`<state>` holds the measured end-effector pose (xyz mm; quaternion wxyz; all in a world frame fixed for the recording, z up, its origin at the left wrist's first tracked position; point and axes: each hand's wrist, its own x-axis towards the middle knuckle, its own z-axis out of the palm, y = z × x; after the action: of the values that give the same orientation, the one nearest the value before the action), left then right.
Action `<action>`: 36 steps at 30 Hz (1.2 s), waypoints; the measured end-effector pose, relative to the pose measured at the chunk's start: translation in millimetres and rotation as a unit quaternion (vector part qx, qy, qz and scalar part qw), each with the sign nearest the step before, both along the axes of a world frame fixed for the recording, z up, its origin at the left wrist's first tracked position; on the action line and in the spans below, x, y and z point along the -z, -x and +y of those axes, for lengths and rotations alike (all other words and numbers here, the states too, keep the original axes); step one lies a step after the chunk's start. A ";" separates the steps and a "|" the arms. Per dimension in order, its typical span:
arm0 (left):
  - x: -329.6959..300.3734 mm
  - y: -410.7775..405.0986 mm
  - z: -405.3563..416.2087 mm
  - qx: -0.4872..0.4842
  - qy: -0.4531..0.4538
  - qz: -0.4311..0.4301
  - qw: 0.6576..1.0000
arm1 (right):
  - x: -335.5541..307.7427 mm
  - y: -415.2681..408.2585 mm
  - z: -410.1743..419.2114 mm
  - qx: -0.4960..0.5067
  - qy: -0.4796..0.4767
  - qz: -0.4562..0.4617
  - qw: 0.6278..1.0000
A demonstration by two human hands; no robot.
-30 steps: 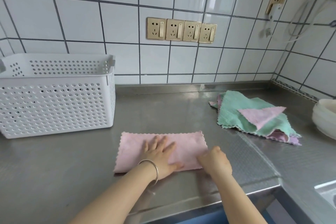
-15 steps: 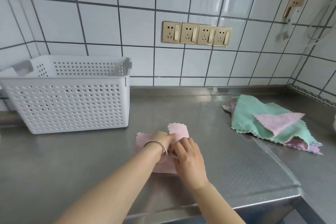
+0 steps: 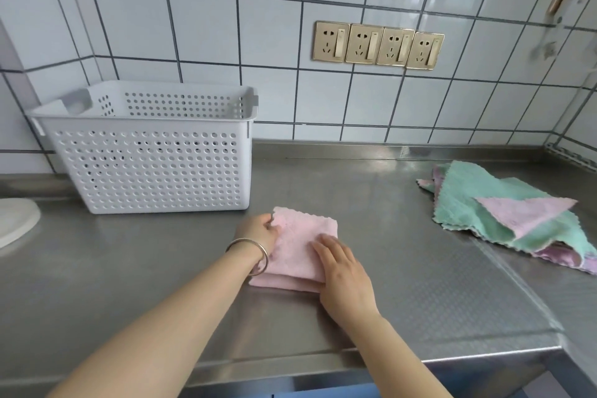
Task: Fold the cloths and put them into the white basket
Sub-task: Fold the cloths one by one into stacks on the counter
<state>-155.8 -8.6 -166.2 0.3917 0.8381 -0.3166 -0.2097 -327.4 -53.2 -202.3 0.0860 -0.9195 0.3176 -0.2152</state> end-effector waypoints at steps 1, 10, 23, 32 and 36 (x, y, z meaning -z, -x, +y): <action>2.4 -1.3 2.0 -0.001 0.005 0.007 1.000 | -2.2 -1.6 1.4 -0.003 -0.006 0.002 1.000; 16.8 -9.6 12.1 -0.029 -0.003 0.051 0.998 | -7.8 -1.2 5.5 -0.034 -0.048 0.073 0.996; 15.2 30.4 59.7 0.295 -0.209 -0.331 0.872 | -0.3 9.8 30.4 0.021 -0.006 0.189 0.982; 32.9 -4.1 -0.6 0.271 -0.233 -0.286 0.889 | -7.6 -30.7 -30.3 -0.001 -0.152 0.194 0.969; 34.4 -32.6 -45.0 0.251 -0.234 -0.254 0.904 | -6.3 -63.9 -75.8 0.004 -0.150 0.210 0.966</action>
<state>-123.2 -53.6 -200.6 0.0246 0.8234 -0.5471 -0.1490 -263.5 -128.9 -196.0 0.1532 -0.9194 0.3608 0.0325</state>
